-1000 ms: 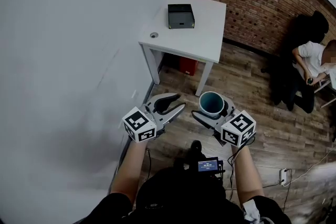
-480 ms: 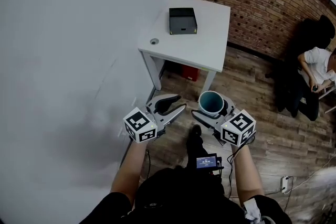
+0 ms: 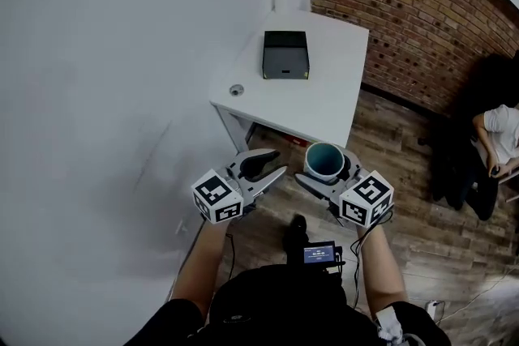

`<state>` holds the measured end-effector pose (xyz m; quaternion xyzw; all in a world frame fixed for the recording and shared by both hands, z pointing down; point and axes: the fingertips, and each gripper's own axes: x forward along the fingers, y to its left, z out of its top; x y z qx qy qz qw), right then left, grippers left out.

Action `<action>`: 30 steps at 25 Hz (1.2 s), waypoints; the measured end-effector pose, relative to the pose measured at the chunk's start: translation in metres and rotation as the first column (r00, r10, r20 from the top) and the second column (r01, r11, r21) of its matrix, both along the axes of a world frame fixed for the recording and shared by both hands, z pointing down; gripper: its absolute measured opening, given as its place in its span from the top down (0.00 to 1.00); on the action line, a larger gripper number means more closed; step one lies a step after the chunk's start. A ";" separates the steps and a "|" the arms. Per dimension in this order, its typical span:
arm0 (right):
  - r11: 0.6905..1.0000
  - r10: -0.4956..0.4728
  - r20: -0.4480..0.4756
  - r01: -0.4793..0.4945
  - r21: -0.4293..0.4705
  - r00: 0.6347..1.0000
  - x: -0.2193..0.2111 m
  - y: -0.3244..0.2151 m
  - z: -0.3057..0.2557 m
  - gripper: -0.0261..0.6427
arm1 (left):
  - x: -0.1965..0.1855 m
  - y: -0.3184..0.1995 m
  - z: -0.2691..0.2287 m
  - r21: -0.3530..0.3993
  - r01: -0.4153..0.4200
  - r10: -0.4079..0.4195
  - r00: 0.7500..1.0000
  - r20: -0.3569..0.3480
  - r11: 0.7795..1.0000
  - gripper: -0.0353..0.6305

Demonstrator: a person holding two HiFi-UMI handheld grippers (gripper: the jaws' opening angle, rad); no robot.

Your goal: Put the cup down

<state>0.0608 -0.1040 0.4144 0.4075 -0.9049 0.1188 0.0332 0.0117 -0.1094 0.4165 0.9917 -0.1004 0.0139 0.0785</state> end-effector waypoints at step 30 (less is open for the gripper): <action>0.998 -0.064 0.021 0.064 0.008 0.998 0.089 -0.185 -0.006 0.36 | 0.092 -0.173 -0.012 0.004 0.047 -0.047 0.999 0.024 0.999 0.74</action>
